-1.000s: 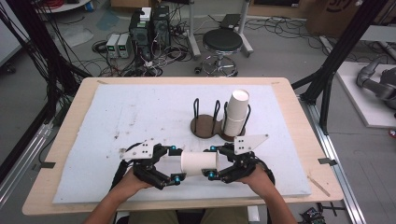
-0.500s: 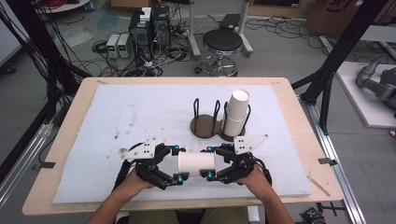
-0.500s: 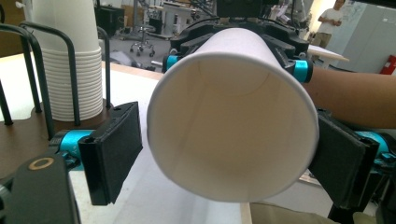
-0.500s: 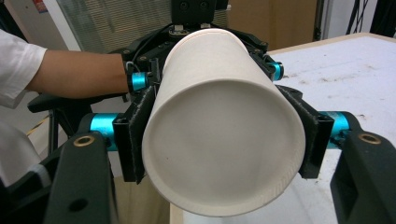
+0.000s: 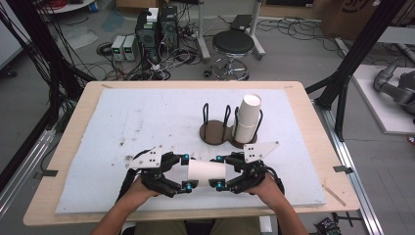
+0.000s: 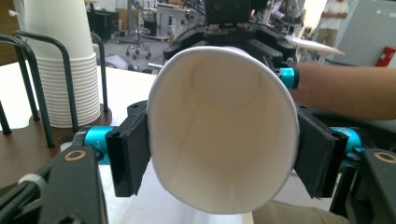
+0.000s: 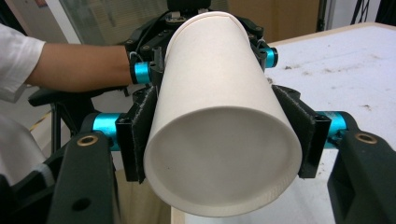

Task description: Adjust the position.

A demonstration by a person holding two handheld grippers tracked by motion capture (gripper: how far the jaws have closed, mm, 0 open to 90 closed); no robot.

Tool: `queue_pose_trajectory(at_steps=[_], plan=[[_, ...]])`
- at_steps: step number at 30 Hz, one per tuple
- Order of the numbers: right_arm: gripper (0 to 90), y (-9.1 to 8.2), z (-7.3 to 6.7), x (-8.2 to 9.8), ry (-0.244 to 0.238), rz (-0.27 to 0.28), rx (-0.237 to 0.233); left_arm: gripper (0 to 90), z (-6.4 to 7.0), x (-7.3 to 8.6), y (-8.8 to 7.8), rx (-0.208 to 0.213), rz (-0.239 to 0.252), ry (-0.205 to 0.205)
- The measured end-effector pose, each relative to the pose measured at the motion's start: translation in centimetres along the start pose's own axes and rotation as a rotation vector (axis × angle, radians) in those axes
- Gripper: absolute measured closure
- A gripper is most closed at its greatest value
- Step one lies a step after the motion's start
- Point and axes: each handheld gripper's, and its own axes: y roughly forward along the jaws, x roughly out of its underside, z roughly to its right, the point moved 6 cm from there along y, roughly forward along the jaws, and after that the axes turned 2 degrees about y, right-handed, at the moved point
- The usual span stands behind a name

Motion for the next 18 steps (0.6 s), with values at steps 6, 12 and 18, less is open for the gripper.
queue_pose_trajectory(at_steps=[6,12,18], plan=[[35.9,-0.1,-0.1,-0.3,-0.006,-0.02,0.018,33.0,0.1,-0.3,-0.1,0.002,-0.011,0.007],[22.1,-0.1,-0.4,-0.7,0.008,-0.041,0.054,33.8,-0.1,-0.6,-0.3,-0.018,-0.036,0.007],[20.0,-0.5,-0.4,-1.7,-0.035,-0.079,0.132,33.8,-0.4,-1.4,-0.7,-0.049,-0.128,0.049]])
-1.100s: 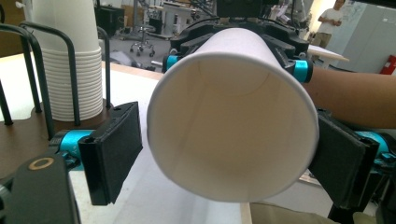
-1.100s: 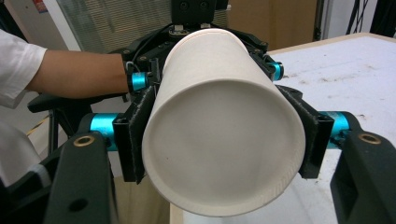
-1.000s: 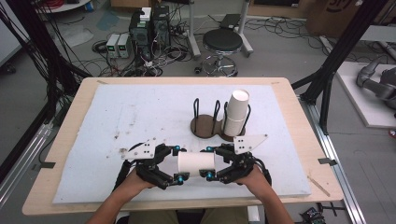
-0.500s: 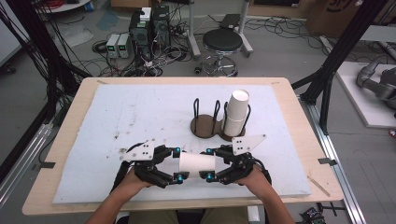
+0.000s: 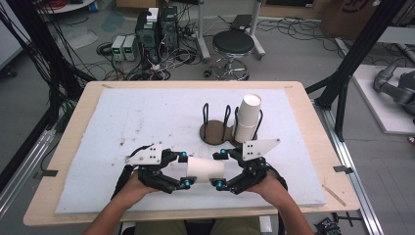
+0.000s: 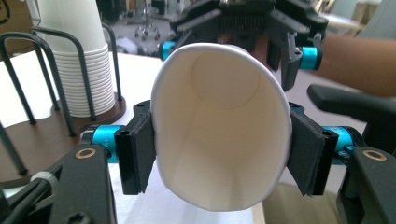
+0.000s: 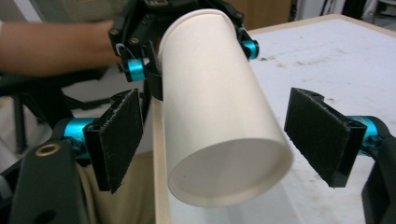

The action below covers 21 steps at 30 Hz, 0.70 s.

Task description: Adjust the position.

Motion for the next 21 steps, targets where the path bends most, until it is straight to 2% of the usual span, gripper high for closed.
queue_pose_trajectory(at_steps=[2,4,9,15,21], plan=[[20.0,-0.2,0.1,-0.3,-0.014,-0.019,0.014,33.8,-0.1,-0.3,-0.1,-0.007,-0.05,0.024],[20.0,-0.3,0.3,-0.5,-0.035,-0.044,0.051,33.8,-0.2,-0.6,-0.1,-0.014,-0.1,0.041],[20.0,0.1,0.5,-0.9,-0.109,-0.15,0.097,33.8,-0.7,-1.0,-0.2,-0.027,-0.213,0.066],[19.9,1.3,0.6,-1.3,-0.187,-0.277,0.132,33.8,-1.0,-1.5,-0.1,-0.027,-0.31,0.087],[20.0,2.3,0.8,-1.5,-0.222,-0.362,0.133,33.8,-1.2,-1.6,0.0,-0.029,-0.371,0.093]])
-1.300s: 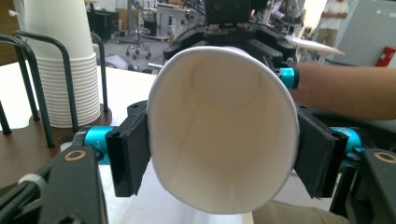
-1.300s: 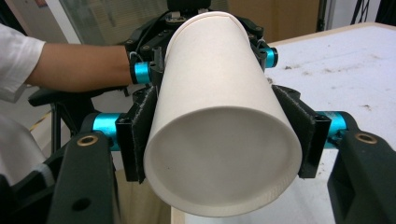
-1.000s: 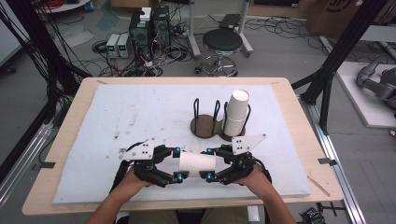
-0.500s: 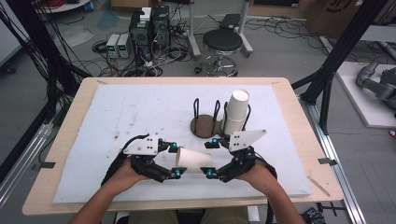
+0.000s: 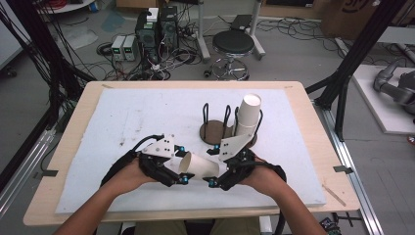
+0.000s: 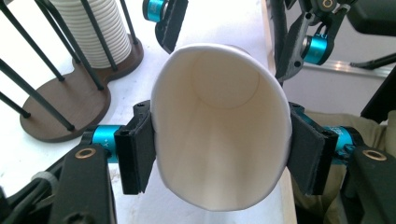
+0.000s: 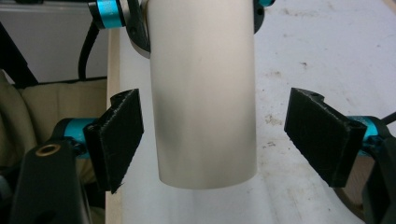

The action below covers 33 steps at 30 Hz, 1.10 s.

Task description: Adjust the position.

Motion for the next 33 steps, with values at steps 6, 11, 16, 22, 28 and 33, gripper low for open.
queue_pose_trajectory(at_steps=[6,11,16,22,28,33], plan=[[20.0,0.9,-0.1,-0.5,-0.031,-0.065,-0.012,33.8,0.0,-0.1,0.3,0.002,-0.038,0.013],[20.1,1.6,-0.1,-0.6,-0.042,-0.105,-0.023,33.8,0.0,-0.2,0.4,0.002,-0.066,0.027],[20.3,2.2,-0.1,-0.6,-0.046,-0.128,-0.028,33.8,0.0,-0.3,0.5,0.002,-0.087,0.037],[25.0,2.7,-0.2,-0.5,-0.05,-0.159,-0.042,33.8,0.1,-0.3,0.9,0.006,-0.107,0.046],[30.7,3.1,-0.3,-0.3,-0.049,-0.181,-0.064,33.7,0.2,-0.3,1.2,0.01,-0.118,0.051],[36.6,3.3,-0.4,-0.1,-0.052,-0.19,-0.077,33.5,0.3,-0.3,1.3,-0.002,-0.115,0.061]])
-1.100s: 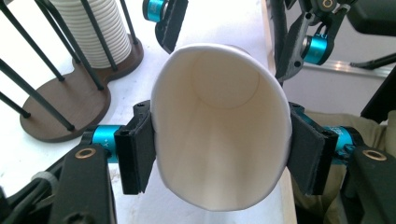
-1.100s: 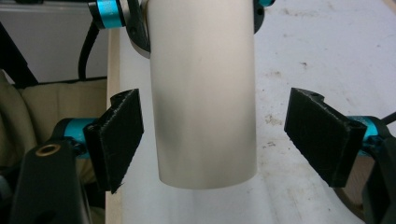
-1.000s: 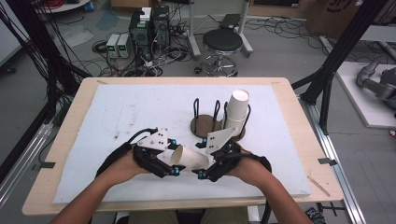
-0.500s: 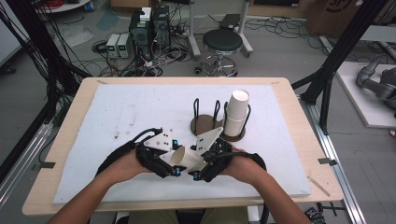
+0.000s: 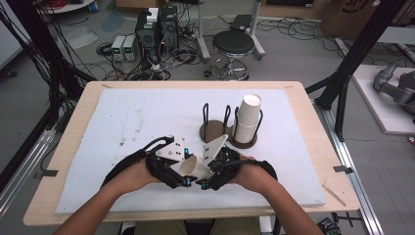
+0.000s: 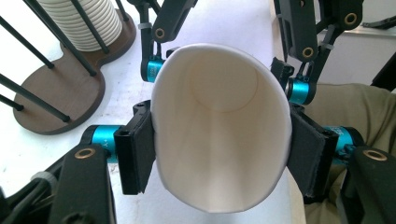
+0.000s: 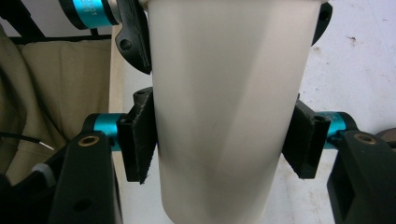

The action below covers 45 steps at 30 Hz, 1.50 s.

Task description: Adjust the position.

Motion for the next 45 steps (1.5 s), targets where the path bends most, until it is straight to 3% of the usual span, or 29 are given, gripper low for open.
queue_pose_trajectory(at_steps=[12,18,27,37,45], plan=[[36.6,0.4,-0.1,0.5,0.023,0.019,-0.019,29.3,0.1,0.2,0.4,-0.003,0.036,-0.024],[36.5,0.5,-0.1,1.0,0.052,0.049,-0.049,17.8,0.1,0.2,0.2,0.01,0.135,-0.083],[36.5,-0.3,0.4,2.3,0.11,0.158,-0.063,17.4,-0.4,1.0,-1.4,-0.02,0.333,-0.193],[35.6,-1.2,0.8,4.3,0.176,0.273,0.005,17.2,-1.5,3.2,-2.9,-0.15,0.463,-0.286],[34.9,-2.6,1.1,6.7,0.249,0.416,0.14,17.2,-2.4,6.2,-4.1,-0.269,0.529,-0.364]])
